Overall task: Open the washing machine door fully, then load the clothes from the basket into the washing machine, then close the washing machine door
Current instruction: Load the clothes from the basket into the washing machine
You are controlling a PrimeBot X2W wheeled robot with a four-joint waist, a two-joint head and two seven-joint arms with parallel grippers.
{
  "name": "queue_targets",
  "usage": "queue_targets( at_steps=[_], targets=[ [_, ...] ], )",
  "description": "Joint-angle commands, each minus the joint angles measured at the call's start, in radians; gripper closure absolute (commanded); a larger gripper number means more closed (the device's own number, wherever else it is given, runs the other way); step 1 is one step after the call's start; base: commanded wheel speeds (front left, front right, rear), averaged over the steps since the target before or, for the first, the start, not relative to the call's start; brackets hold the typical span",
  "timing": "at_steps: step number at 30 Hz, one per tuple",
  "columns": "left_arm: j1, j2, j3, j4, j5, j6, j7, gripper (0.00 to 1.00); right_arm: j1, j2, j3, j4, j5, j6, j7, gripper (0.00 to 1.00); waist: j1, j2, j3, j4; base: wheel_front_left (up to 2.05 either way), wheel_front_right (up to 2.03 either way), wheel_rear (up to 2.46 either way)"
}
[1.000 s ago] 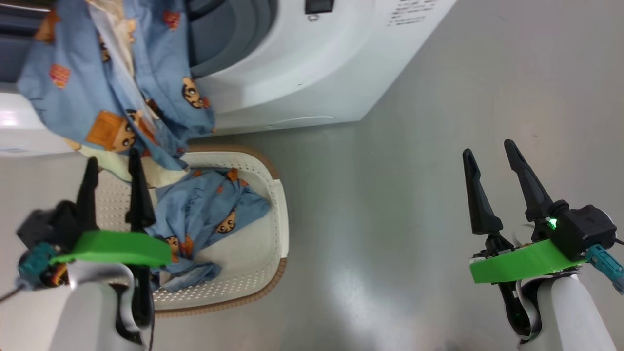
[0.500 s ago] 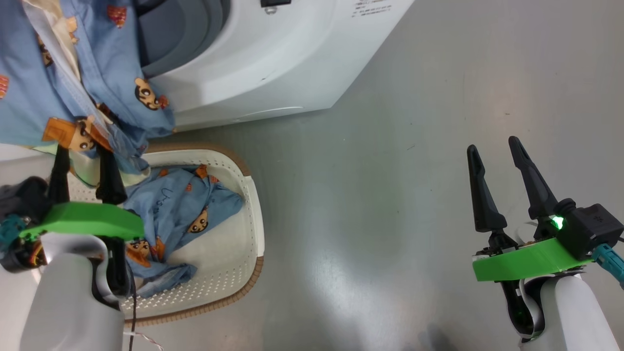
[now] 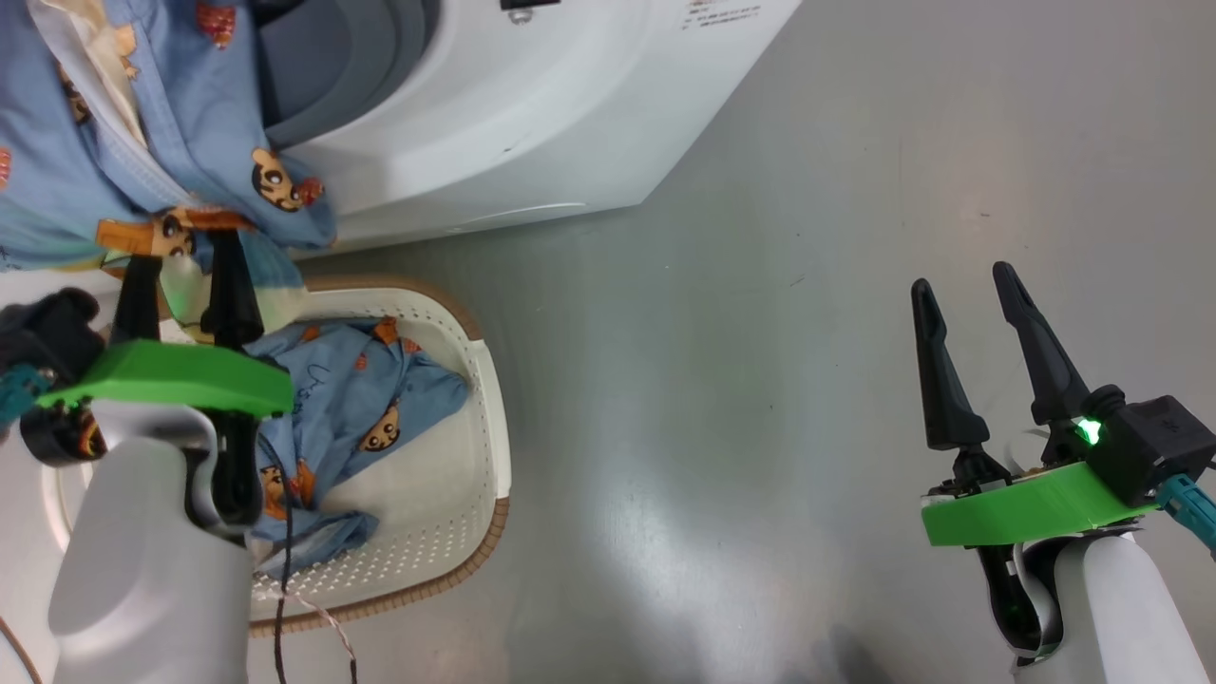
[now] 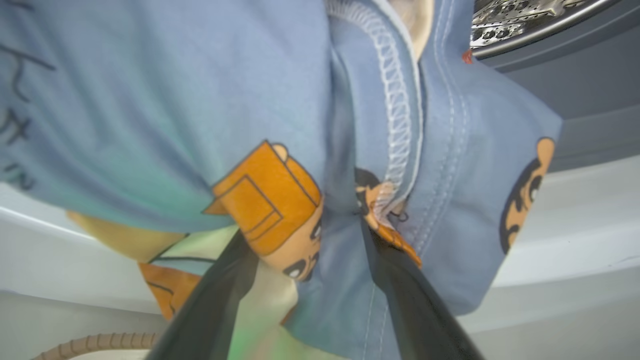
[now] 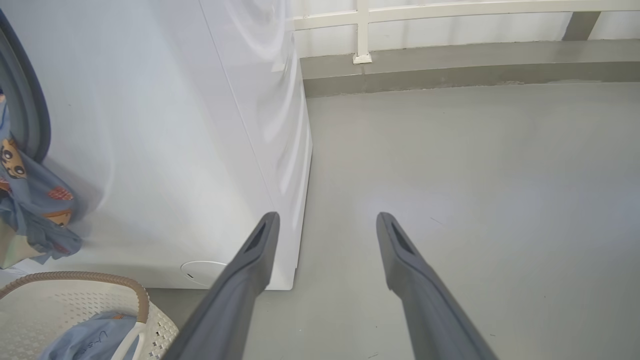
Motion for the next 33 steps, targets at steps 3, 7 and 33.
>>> queue_targets(
  at_steps=[3,7,33],
  targets=[
    [-0.039,0.022,0.014,0.011,-0.006,-0.014,-0.016,0.00,-0.007,0.002,0.017,-0.027,-0.005,0.002,-0.005,0.00,0.0000,0.0000,0.006,-0.006,0.00,0.00,0.00],
    [-0.080,0.017,0.001,0.042,0.001,-0.023,-0.021,0.00,-0.007,0.002,0.017,-0.029,-0.004,0.002,-0.005,0.00,0.0000,0.0000,0.012,-0.013,0.00,0.00,0.00],
    [-0.143,-0.028,0.096,-0.031,0.137,-0.007,-0.029,1.00,-0.016,0.002,0.008,-0.025,0.008,0.002,-0.005,0.00,0.0000,0.0000,0.027,-0.008,0.00,0.00,0.00]
  ],
)
